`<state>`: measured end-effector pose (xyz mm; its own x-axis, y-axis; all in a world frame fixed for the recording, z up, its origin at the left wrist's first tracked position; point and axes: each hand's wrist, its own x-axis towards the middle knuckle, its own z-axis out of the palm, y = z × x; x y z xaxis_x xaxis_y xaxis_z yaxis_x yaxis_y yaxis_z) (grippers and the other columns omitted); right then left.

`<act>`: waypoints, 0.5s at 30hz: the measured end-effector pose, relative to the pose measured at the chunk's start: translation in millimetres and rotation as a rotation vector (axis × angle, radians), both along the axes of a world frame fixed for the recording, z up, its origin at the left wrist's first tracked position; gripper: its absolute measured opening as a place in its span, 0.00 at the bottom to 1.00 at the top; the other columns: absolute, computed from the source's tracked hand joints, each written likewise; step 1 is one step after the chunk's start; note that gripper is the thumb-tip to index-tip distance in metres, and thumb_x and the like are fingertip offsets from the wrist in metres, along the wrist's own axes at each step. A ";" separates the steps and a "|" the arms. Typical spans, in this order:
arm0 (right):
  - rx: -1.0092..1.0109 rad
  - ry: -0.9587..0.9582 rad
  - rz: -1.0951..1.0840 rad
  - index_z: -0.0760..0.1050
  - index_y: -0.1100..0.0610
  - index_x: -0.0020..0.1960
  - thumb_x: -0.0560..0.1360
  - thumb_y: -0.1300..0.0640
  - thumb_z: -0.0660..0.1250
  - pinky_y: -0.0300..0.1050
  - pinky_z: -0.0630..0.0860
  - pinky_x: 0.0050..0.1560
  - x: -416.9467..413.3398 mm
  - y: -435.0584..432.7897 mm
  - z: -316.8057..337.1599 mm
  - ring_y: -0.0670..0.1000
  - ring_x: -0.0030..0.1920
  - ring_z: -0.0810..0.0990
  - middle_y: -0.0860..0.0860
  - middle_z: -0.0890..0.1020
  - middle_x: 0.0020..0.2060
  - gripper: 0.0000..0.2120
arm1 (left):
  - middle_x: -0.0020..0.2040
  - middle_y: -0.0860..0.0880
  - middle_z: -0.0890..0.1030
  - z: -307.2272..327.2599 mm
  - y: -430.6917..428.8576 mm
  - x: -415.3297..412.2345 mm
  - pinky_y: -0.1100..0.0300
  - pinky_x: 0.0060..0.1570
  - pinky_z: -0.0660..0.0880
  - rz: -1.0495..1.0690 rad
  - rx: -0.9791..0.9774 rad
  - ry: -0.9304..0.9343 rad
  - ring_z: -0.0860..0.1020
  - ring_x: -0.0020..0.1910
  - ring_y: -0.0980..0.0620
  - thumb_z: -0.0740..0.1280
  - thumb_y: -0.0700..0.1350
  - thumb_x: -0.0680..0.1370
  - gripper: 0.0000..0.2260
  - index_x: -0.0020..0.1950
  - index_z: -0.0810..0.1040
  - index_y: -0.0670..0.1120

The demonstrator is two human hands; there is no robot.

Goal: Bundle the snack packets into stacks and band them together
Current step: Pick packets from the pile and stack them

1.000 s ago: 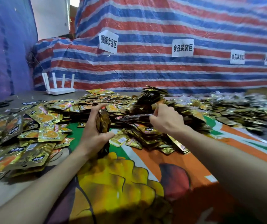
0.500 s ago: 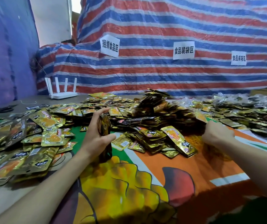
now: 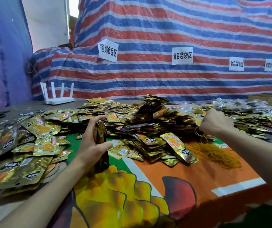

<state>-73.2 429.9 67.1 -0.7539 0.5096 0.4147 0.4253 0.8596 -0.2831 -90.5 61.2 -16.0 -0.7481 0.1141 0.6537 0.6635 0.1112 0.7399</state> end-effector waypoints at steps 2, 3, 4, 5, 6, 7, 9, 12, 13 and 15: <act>0.028 -0.001 0.020 0.72 0.61 0.43 0.74 0.65 0.66 0.50 0.74 0.41 -4.1 -4.6 1.9 0.59 0.40 0.78 0.57 0.77 0.37 0.03 | 0.42 0.41 0.71 0.2 -0.2 -0.1 0.64 0.31 0.72 0.004 -0.009 -0.006 0.72 0.33 0.56 0.69 0.39 0.63 0.32 0.64 0.70 0.61; 0.041 -0.015 0.026 0.69 0.61 0.42 0.74 0.65 0.65 0.49 0.72 0.39 -5.4 -6.1 1.9 0.58 0.39 0.76 0.56 0.76 0.36 0.05 | 0.42 0.41 0.71 0.3 -0.3 0.2 0.63 0.31 0.72 0.005 -0.012 -0.009 0.72 0.33 0.55 0.69 0.39 0.63 0.32 0.64 0.70 0.60; 0.050 -0.034 0.028 0.67 0.60 0.41 0.74 0.66 0.64 0.48 0.71 0.39 -6.1 -7.1 1.1 0.57 0.38 0.75 0.56 0.75 0.36 0.07 | 0.42 0.41 0.71 0.4 -0.4 0.4 0.63 0.32 0.72 0.006 -0.015 -0.013 0.72 0.33 0.55 0.69 0.39 0.63 0.32 0.65 0.70 0.59; 0.055 -0.054 0.025 0.65 0.59 0.40 0.74 0.65 0.64 0.48 0.70 0.38 -6.4 -7.2 -0.4 0.56 0.37 0.74 0.56 0.74 0.36 0.09 | 0.42 0.42 0.71 0.4 -0.5 0.5 0.63 0.32 0.72 0.005 -0.016 -0.017 0.72 0.33 0.56 0.69 0.39 0.63 0.32 0.65 0.70 0.58; 0.060 -0.069 0.019 0.64 0.58 0.39 0.75 0.65 0.64 0.48 0.69 0.38 -6.3 -6.2 -2.2 0.56 0.36 0.73 0.56 0.74 0.36 0.10 | 0.43 0.42 0.71 0.3 -0.5 0.6 0.63 0.32 0.73 0.005 -0.018 -0.017 0.72 0.33 0.56 0.69 0.39 0.63 0.32 0.66 0.70 0.58; 0.060 -0.077 0.013 0.64 0.58 0.39 0.75 0.65 0.64 0.48 0.70 0.38 -5.9 -5.0 -3.9 0.57 0.36 0.74 0.56 0.74 0.36 0.10 | 0.43 0.43 0.72 0.3 -0.5 0.6 0.63 0.32 0.73 0.005 -0.020 -0.018 0.72 0.33 0.57 0.69 0.39 0.64 0.32 0.66 0.70 0.57; 0.043 -0.087 0.016 0.68 0.60 0.40 0.74 0.64 0.67 0.50 0.73 0.40 -5.2 -2.8 -5.9 0.59 0.40 0.77 0.57 0.76 0.36 0.09 | 0.42 0.43 0.72 0.3 -0.6 0.5 0.64 0.32 0.73 0.006 -0.022 -0.022 0.72 0.33 0.57 0.69 0.39 0.64 0.32 0.66 0.70 0.56; -0.012 -0.143 0.017 0.73 0.61 0.42 0.72 0.62 0.76 0.55 0.79 0.48 -2.7 -2.4 -6.4 0.61 0.44 0.80 0.57 0.79 0.38 0.11 | 0.42 0.43 0.72 0.3 -0.3 0.3 0.62 0.32 0.73 0.002 -0.021 -0.035 0.73 0.33 0.57 0.69 0.39 0.63 0.32 0.66 0.70 0.57; -0.015 -0.165 0.012 0.72 0.61 0.42 0.72 0.62 0.76 0.55 0.78 0.49 -1.8 -1.9 -6.8 0.61 0.44 0.80 0.57 0.78 0.38 0.12 | 0.42 0.43 0.72 0.4 -0.2 0.2 0.61 0.33 0.73 0.001 -0.022 -0.039 0.73 0.33 0.56 0.69 0.39 0.63 0.32 0.66 0.70 0.57; -0.006 -0.188 0.002 0.71 0.61 0.44 0.72 0.65 0.74 0.53 0.76 0.45 -0.2 -0.8 -8.3 0.59 0.42 0.80 0.57 0.78 0.37 0.11 | 0.42 0.43 0.72 0.9 -0.2 0.2 0.60 0.33 0.72 0.002 -0.026 -0.040 0.72 0.33 0.55 0.70 0.40 0.63 0.32 0.66 0.71 0.58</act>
